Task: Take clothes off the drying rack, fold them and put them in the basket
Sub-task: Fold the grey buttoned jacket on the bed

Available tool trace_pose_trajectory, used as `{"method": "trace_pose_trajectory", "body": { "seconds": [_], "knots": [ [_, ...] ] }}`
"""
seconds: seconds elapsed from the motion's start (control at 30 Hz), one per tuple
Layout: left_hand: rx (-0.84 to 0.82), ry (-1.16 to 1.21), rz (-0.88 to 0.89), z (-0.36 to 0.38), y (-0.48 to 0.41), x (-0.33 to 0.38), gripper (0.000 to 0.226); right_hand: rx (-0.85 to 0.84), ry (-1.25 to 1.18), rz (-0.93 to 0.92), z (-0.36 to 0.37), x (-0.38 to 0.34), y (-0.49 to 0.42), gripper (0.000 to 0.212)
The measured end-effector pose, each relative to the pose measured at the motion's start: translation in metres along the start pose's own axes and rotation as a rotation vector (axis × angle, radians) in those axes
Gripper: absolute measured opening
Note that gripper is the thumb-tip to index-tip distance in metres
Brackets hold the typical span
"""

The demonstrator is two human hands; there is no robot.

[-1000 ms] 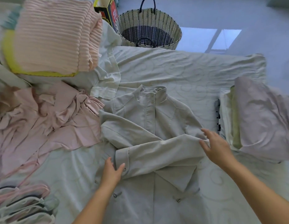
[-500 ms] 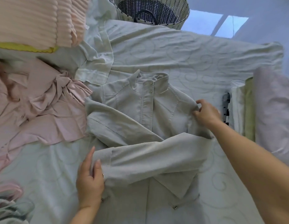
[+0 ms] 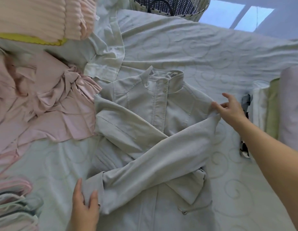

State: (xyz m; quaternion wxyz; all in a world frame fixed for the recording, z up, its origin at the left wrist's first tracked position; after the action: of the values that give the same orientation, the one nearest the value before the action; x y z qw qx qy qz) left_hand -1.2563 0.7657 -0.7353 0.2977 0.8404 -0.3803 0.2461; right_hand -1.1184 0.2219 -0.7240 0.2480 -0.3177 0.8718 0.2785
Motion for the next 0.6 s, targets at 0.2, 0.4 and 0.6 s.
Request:
{"method": "trace_pose_trajectory", "body": {
  "seconds": [0.2,0.4,0.6],
  "knots": [
    [0.129,-0.033,0.136,-0.012,0.008,0.032,0.068,0.146,0.101,0.051,-0.007,0.001,0.006,0.056],
    [0.013,-0.389,0.526,0.005,-0.003,0.06,0.07,0.245,0.322,-0.979,0.005,-0.023,0.037,0.047],
    [-0.395,-0.65,0.918,0.074,-0.019,0.084,0.065,-0.019,0.603,-1.426,0.027,-0.003,0.046,0.056]
  ]
}}
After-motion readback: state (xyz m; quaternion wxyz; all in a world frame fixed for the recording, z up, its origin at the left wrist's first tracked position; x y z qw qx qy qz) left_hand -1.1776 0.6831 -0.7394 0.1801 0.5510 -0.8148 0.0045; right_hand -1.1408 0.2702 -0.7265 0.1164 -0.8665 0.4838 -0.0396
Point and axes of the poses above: each hand's wrist, its own y-axis away from the middle knuckle, its own z-axis out of the palm, x = y × z, the point moved 4 cm from there along -y, towards the middle knuckle, and after that the axes turned 9 degrees about x, right-handed, at the moved point
